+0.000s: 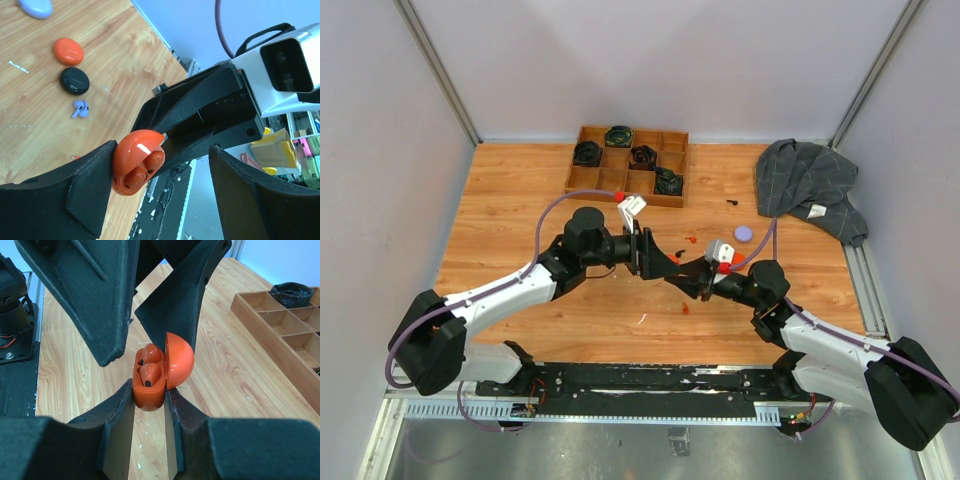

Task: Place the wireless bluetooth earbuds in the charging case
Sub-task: Close the charging case.

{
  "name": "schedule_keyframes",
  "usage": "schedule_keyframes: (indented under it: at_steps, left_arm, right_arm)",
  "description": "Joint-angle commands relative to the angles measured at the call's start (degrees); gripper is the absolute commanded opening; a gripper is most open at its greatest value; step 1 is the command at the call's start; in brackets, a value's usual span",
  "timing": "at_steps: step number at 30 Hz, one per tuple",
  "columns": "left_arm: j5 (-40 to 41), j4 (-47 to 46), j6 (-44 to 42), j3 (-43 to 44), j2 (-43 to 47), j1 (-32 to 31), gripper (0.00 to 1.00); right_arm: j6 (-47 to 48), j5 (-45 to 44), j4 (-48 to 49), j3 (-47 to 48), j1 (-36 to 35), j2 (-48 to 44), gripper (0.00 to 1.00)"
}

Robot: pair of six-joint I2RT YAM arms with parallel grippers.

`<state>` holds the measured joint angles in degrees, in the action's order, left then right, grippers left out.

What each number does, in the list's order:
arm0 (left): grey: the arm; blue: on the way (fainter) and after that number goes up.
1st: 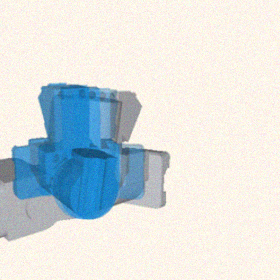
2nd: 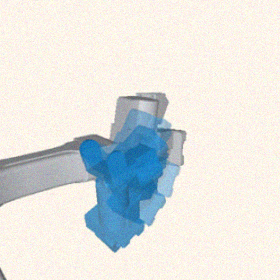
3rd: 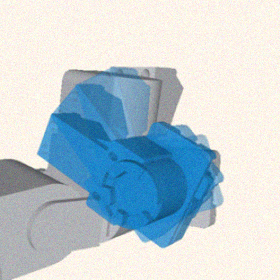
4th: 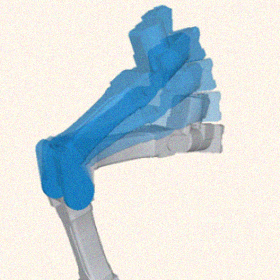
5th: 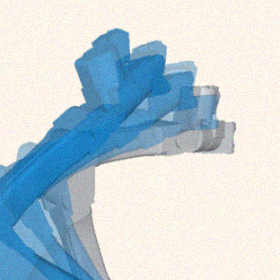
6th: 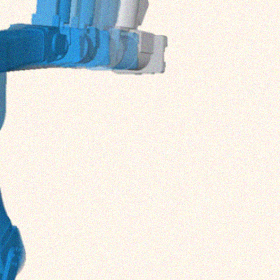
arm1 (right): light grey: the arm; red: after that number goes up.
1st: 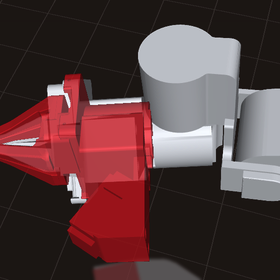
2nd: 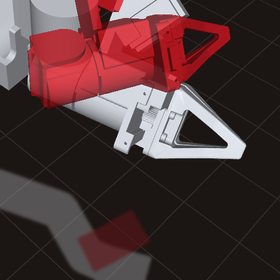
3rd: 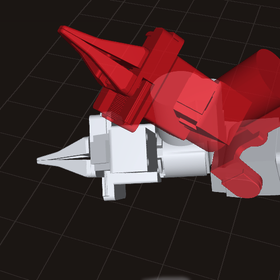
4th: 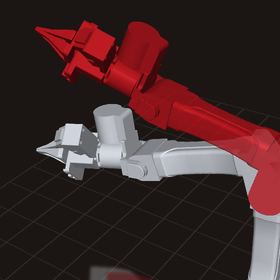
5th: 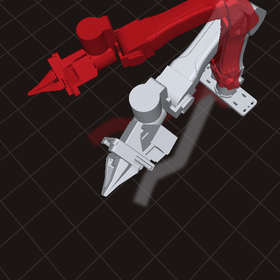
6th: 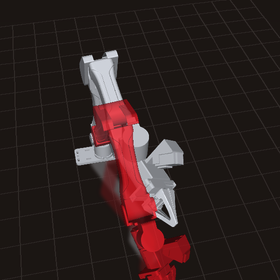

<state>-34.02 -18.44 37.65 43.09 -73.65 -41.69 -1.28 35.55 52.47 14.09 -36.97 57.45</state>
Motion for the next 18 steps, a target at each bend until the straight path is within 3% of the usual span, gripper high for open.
schedule_keyframes:
  at_steps: [1, 18]
  left_arm:
    - [-5.71, -6.34, 0.56, 0.09, 0.53, 0.55, 0.76]
    - [-8.95, -6.48, -2.27, -1.56, 5.66, 0.87, 0.73]
  right_arm:
    - [-0.83, 1.37, 1.44, 1.76, 0.24, 0.44, 0.07]
    - [-1.18, 1.98, -1.01, 3.50, 0.36, 2.37, 0.07]
